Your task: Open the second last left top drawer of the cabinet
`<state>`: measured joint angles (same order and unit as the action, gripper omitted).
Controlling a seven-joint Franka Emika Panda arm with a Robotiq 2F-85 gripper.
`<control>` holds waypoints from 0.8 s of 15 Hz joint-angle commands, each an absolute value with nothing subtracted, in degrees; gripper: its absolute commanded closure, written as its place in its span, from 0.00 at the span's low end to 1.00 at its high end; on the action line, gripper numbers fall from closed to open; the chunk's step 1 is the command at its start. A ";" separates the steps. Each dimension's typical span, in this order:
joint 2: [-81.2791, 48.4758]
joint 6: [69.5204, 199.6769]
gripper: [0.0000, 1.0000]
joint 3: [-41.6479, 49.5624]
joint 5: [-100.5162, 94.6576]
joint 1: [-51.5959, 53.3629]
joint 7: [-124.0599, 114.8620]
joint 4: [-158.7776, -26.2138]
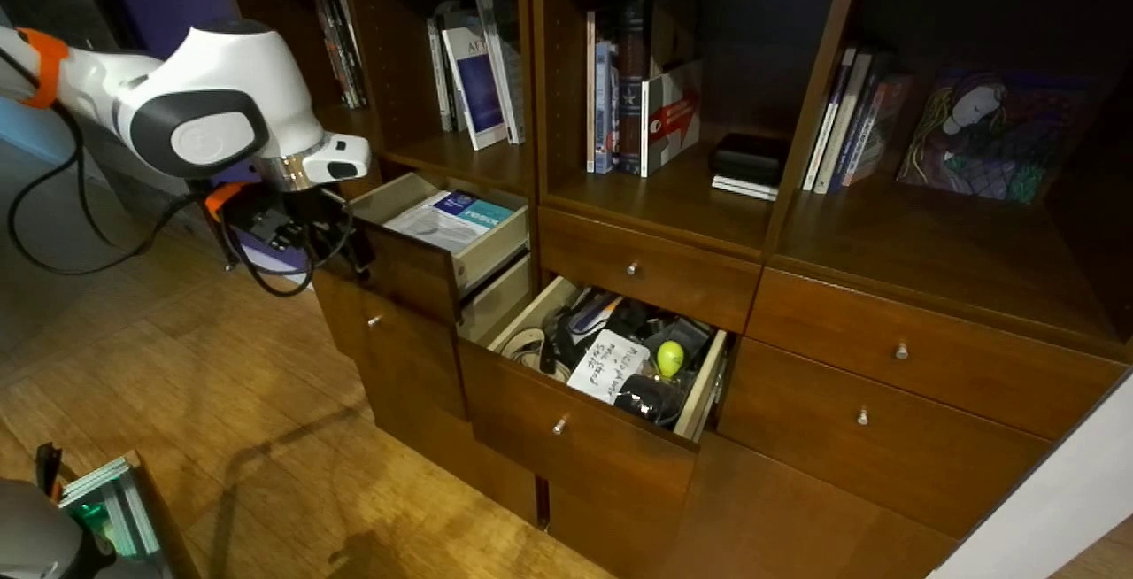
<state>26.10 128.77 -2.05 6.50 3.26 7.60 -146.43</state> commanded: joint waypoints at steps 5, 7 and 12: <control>33.25 114.43 0.00 -3.11 5.56 2.93 -0.63 -137.93; 34.56 113.16 0.00 -3.38 5.35 2.55 -2.40 -136.39; 38.50 110.92 0.00 -2.84 5.53 2.09 -4.07 -135.22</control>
